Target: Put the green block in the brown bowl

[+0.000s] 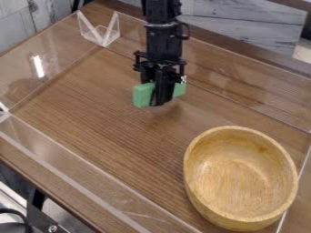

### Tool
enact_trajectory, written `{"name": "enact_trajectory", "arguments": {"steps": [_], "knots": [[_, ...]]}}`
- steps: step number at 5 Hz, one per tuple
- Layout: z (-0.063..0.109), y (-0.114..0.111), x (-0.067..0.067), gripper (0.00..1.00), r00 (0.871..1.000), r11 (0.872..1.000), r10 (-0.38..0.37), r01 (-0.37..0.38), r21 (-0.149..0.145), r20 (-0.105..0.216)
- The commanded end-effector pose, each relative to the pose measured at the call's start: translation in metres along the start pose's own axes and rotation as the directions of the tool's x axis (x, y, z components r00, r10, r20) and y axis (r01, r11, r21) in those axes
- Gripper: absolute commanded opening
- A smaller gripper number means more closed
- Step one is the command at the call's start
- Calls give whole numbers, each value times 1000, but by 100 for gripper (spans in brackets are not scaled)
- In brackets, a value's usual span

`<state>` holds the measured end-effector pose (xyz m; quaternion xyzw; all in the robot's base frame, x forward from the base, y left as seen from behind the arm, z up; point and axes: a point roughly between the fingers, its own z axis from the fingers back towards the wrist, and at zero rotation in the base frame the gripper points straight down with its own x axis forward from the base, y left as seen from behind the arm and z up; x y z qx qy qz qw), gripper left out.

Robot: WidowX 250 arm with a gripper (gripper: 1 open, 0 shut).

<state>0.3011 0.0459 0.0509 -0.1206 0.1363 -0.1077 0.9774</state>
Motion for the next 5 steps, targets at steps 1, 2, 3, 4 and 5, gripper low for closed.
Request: {"name": "enact_trajectory", "arguments": {"steps": [1, 2, 3, 4, 5], "knots": [[37, -5, 2, 0, 996, 999, -3, -1, 43, 94], [38, -9, 0, 0, 996, 999, -1, -3, 45, 93], [39, -12, -2, 0, 996, 999, -1, -4, 46, 92], [40, -16, -3, 0, 996, 999, -2, -3, 49, 91], [40, -21, -5, 0, 996, 999, -5, 1, 53, 91]]}}
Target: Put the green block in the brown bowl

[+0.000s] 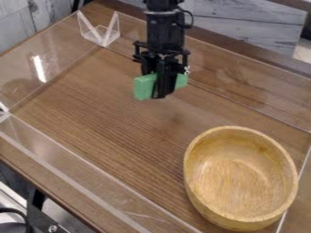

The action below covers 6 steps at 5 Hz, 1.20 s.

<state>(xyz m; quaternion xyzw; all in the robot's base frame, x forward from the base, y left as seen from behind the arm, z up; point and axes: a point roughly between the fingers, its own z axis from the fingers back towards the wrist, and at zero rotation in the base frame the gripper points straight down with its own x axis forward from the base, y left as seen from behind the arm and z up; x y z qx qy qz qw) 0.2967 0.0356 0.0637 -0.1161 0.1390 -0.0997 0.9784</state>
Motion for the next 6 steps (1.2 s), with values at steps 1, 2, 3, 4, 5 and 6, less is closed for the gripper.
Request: {"name": "enact_trajectory", "arguments": {"steps": [1, 2, 3, 4, 5, 6], "knots": [[32, -11, -3, 0, 995, 998, -25, 20, 51, 96], [32, -15, -4, 0, 995, 998, -30, 24, 57, 97], [31, -20, -6, 0, 994, 997, -37, 30, 64, 99], [31, -26, -8, 0, 994, 997, -46, 38, 74, 101], [31, -31, -9, 0, 993, 996, -52, 44, 81, 104], [30, -37, -11, 0, 993, 995, -60, 50, 91, 106]]}}
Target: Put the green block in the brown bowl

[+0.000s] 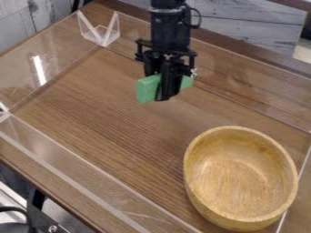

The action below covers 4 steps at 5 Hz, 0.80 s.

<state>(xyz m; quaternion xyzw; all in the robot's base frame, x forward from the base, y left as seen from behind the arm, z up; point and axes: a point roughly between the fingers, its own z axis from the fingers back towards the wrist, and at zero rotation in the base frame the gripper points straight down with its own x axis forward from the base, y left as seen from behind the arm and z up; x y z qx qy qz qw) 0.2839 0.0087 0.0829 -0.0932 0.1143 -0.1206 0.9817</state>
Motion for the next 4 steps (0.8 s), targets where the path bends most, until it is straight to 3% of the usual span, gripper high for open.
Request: {"name": "enact_trajectory", "arguments": {"steps": [1, 3, 4], "knots": [[21, -8, -1, 0, 997, 999, -21, 18, 43, 72], [22, -15, -3, 0, 996, 998, -17, 12, 62, 83], [20, -68, -18, 0, 994, 994, -84, 78, 78, 72]]}}
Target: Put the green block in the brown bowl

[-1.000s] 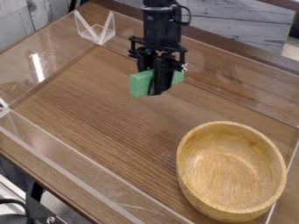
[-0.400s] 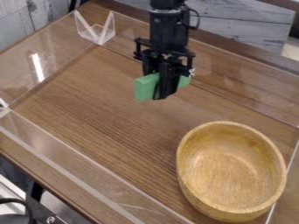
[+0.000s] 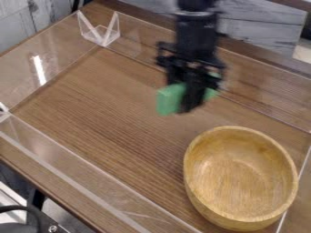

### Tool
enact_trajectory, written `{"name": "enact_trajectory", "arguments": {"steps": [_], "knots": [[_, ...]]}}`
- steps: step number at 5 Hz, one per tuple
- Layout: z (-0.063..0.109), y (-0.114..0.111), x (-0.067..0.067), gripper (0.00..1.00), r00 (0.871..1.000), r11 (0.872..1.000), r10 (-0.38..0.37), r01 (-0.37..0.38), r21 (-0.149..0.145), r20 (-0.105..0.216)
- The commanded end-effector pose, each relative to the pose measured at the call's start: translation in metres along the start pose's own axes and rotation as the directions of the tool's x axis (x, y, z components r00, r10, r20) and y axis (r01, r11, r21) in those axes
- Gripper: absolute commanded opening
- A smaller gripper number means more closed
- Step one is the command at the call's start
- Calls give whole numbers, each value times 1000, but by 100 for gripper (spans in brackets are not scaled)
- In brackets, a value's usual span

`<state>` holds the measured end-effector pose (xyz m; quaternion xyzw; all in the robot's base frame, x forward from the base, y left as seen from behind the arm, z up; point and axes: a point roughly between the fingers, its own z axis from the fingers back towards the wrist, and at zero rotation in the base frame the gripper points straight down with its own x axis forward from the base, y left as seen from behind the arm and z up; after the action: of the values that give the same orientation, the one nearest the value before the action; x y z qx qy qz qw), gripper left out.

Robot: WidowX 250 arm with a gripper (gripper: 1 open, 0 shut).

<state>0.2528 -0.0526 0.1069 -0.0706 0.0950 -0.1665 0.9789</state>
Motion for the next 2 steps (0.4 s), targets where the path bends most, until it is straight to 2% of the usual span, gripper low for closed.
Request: {"name": "enact_trajectory", "arguments": {"steps": [1, 2], "knots": [[9, -61, -28, 0, 989, 988, -148, 146, 43, 29], [-9, -115, -37, 0, 966, 963, -259, 257, 74, 10]]}}
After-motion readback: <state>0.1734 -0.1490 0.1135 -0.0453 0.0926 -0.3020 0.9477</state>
